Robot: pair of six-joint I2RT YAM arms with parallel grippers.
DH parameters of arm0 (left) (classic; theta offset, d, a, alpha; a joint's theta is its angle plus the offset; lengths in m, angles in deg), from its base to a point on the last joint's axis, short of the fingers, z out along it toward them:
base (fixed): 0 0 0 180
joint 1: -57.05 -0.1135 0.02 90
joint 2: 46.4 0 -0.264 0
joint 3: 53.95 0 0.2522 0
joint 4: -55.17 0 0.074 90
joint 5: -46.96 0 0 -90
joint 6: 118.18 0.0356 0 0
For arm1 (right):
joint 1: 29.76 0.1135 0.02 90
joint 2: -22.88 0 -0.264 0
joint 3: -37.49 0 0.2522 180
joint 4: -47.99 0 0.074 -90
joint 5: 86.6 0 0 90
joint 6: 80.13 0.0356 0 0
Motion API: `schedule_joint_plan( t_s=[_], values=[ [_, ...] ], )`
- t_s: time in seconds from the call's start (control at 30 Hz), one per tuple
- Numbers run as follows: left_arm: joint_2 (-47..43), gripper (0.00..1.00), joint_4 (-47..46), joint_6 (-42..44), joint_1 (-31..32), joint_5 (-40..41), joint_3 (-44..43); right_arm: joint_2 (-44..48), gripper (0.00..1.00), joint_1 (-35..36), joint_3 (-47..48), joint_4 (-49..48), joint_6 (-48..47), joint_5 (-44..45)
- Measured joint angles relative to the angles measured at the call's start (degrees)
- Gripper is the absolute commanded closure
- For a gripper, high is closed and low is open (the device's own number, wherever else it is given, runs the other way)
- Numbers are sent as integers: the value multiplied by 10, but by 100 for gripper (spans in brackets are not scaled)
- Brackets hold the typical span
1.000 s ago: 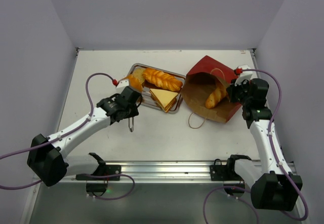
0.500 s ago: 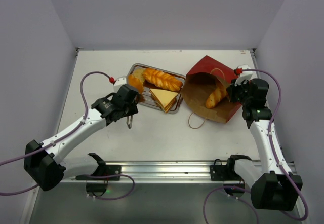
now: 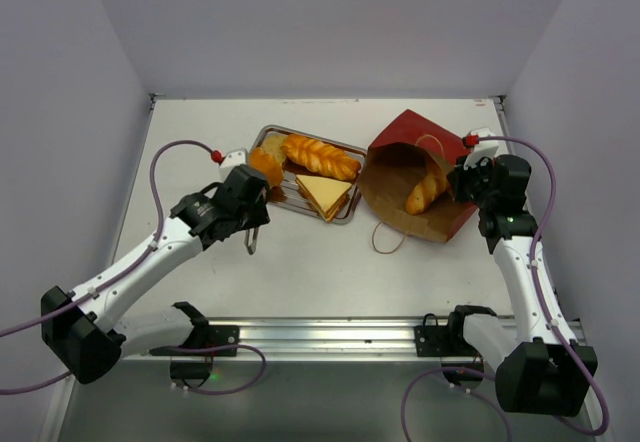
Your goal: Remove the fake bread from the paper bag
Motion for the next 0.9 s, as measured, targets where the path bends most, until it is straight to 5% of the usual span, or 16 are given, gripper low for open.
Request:
schedule_joint_plan(
  t_s=[0.3,0.6,0.9],
  values=[
    [-50,76,26,31,-1,-50,-27,0,100,0,0,0,0,0],
    [-81,81,-72,96,2,-247,-24,0,100,-1,0,0,-3,-2],
    [71,76,-243,115,143,-360,-26,0,100,-1,0,3,-16,-15]
  ],
)
